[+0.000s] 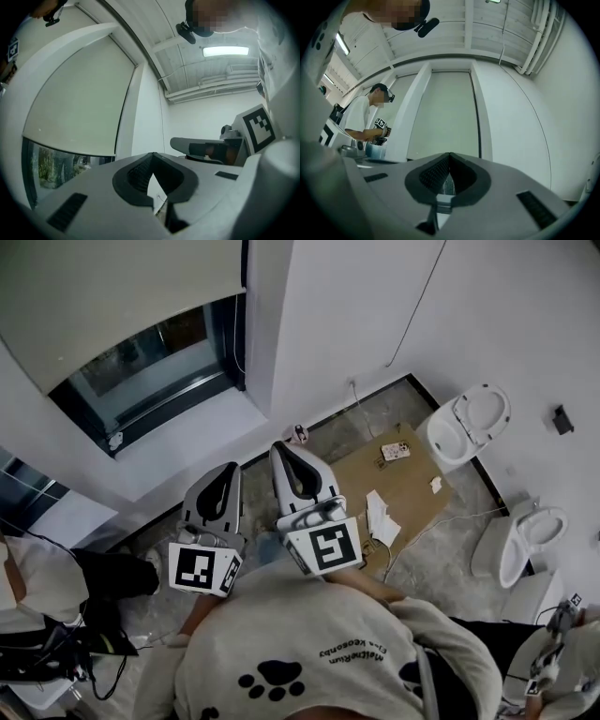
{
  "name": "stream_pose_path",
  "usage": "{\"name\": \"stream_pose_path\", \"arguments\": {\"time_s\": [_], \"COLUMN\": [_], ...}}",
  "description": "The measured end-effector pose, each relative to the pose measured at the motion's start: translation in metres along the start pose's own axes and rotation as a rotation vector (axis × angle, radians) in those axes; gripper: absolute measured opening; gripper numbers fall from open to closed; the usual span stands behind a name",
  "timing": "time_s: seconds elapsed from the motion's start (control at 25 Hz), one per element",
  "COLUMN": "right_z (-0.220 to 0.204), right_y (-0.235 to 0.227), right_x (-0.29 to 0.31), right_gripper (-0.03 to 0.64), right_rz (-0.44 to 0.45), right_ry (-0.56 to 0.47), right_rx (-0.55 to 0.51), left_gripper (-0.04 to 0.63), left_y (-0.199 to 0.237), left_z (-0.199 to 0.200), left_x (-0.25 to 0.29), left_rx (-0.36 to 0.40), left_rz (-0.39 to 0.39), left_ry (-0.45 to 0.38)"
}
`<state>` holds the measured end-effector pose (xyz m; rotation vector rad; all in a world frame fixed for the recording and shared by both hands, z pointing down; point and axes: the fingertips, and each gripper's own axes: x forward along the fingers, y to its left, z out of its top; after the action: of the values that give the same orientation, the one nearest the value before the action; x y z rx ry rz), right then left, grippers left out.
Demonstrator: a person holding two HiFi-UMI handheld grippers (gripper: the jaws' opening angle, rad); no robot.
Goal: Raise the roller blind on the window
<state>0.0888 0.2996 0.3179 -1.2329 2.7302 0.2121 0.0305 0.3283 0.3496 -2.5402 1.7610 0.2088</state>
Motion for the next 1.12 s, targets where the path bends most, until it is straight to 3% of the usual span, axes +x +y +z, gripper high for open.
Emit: {"name": "stream_pose_path", "arguments": {"time_s": [0.56, 1.12], "right_z": [-0.043, -0.07], "right_y": [-0.092, -0.106], "right_x": [0.15, 0.181], "right_gripper": [0.009, 0.009], "right_rz": [0.044, 0.086], "right_ry": [0.009, 0.042], "right_rx": [0.028, 0.076], "left_gripper": [0.006, 0.006], "left_y": [0.081, 0.101], "left_z": [-0.018, -0.03], "left_x": [0.146, 0.176], "left_rx": [-0.002, -0.014], "left_rz": [0.014, 0.057], "left_ry": [-0.006, 0.015]}}
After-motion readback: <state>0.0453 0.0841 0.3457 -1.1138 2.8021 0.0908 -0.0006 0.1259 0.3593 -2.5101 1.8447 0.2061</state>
